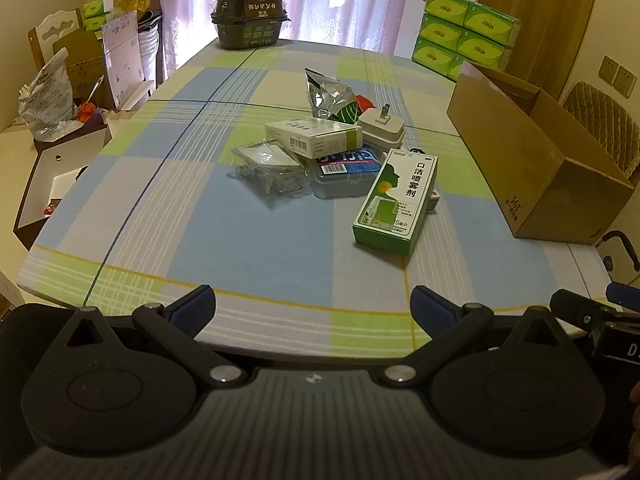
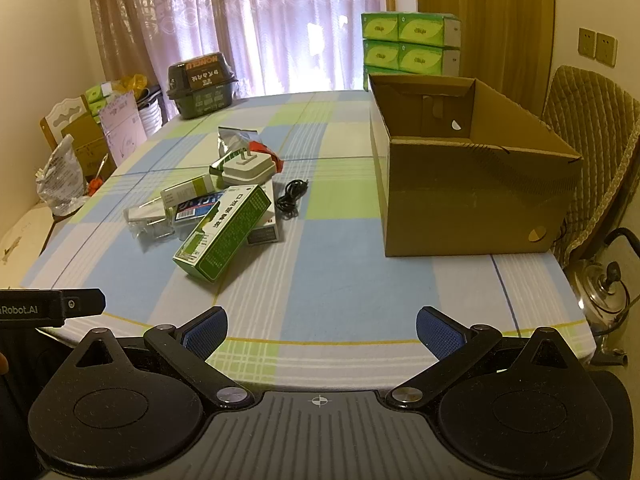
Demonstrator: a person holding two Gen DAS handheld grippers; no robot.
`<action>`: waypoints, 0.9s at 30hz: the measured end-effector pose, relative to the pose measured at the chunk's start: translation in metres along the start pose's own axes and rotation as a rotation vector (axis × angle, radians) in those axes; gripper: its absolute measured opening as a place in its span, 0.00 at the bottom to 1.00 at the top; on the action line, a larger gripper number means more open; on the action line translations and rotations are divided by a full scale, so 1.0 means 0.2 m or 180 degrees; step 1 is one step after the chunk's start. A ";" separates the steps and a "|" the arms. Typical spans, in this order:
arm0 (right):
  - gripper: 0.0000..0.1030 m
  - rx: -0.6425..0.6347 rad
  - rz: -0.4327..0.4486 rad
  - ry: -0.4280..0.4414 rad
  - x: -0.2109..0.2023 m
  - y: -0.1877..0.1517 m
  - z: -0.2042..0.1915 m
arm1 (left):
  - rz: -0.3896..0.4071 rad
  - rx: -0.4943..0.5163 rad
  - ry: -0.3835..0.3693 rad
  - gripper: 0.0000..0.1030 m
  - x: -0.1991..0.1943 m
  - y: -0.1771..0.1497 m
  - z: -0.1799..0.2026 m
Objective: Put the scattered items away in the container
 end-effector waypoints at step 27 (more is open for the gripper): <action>1.00 0.0025 -0.0029 0.0026 0.01 -0.02 -0.01 | 0.0037 -0.0012 -0.0131 0.99 -0.02 0.02 0.01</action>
Point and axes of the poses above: each gripper's, at about its wrist camera, not at the fingertips, and x roughly the way its jaws point, z to its right, y to its top, the point moved 6 cm from there along x, roughly the way its jaws point, and after that the axes turned 8 degrees about y, right-handed, at the moved point
